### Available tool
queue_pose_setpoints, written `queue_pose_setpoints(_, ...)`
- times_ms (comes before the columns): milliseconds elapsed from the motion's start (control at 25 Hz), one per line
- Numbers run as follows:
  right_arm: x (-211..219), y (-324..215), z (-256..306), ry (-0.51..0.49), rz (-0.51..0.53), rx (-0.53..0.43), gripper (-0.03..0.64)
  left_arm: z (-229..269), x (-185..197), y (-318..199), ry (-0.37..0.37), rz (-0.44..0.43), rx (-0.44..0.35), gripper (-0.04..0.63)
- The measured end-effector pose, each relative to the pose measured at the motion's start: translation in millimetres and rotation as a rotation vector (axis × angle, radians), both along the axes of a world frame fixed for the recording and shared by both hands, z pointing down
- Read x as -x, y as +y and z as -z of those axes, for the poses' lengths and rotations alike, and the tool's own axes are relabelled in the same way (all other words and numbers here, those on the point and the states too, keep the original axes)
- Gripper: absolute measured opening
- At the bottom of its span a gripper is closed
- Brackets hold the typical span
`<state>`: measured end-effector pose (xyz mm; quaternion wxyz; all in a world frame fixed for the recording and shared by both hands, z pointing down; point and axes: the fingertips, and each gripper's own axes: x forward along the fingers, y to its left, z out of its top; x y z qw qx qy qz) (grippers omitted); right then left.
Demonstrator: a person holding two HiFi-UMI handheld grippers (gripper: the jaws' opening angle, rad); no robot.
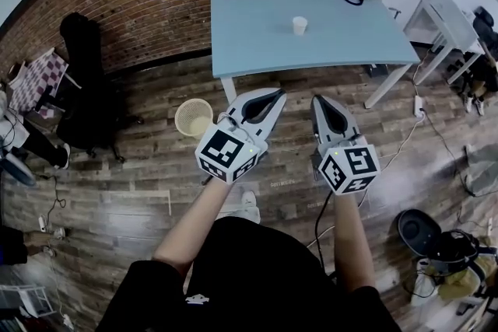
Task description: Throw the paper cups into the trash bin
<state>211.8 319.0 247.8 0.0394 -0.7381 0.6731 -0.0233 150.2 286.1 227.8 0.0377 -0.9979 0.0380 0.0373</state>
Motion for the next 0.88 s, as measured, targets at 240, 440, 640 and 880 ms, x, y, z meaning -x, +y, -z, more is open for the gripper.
queue_pose_setpoints(240,-3,-44,2,0.0,-0.011,0.007,0.004,4,-2,-47,0.016,-0.009,0.013,0.003)
queue_pose_setpoints(440,1,-79,0,-0.001,-0.022,0.021,0.004,2,5,-86,0.026,-0.013,0.038,0.003)
queue_pose_setpoints(640,5,-101,-4,0.004,-0.045,0.041,0.004,-5,11,-112,0.035,-0.03,0.067,0.003)
queue_pose_setpoints(880,3,-123,-12,0.011,-0.067,0.063,0.003,-15,11,-138,0.045,-0.043,0.099,0.003)
